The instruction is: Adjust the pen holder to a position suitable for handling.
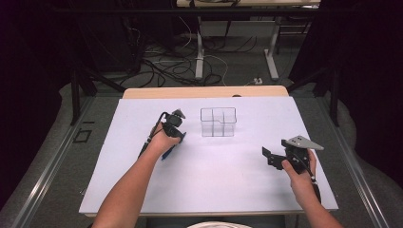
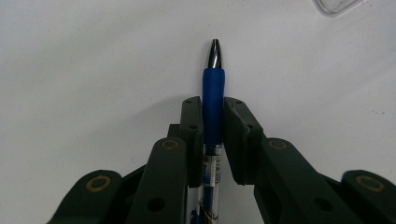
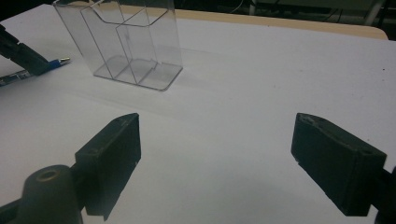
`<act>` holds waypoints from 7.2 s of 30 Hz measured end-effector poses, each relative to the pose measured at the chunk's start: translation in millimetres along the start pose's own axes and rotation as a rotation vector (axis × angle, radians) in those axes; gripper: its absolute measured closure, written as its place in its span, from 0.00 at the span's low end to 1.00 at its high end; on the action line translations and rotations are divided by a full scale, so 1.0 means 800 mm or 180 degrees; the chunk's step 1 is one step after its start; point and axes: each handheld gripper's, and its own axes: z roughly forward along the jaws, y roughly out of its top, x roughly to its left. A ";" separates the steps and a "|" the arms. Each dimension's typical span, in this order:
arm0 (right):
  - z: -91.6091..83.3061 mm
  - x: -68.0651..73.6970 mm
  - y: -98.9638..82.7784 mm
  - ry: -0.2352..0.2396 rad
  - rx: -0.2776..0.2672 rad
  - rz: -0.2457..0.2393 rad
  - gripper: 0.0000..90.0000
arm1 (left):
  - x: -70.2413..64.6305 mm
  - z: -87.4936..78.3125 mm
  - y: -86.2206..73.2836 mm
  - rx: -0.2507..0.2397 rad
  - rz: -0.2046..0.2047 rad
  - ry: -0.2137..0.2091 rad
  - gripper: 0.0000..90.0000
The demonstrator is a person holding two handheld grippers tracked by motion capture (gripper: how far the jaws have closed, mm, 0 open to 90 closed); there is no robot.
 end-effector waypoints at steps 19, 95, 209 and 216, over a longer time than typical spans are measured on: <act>-0.001 -0.002 0.000 -0.0018 0.0011 0.0004 0.17 | 0.000 -0.004 0.001 0.0005 -0.0090 -0.0022 0.89; -0.001 -0.002 -0.001 -0.0057 0.0004 0.0037 0.17 | -0.038 -0.165 0.029 -0.2867 -0.0286 -0.0484 0.89; 0.001 -0.002 -0.001 0.0019 -0.0043 0.0030 0.17 | -0.075 -0.063 0.085 -0.2666 -0.0262 -0.0256 0.89; 0.003 -0.001 0.001 0.0025 -0.0039 0.0033 0.17 | -0.075 -0.060 0.084 -0.2670 -0.0270 -0.0262 0.89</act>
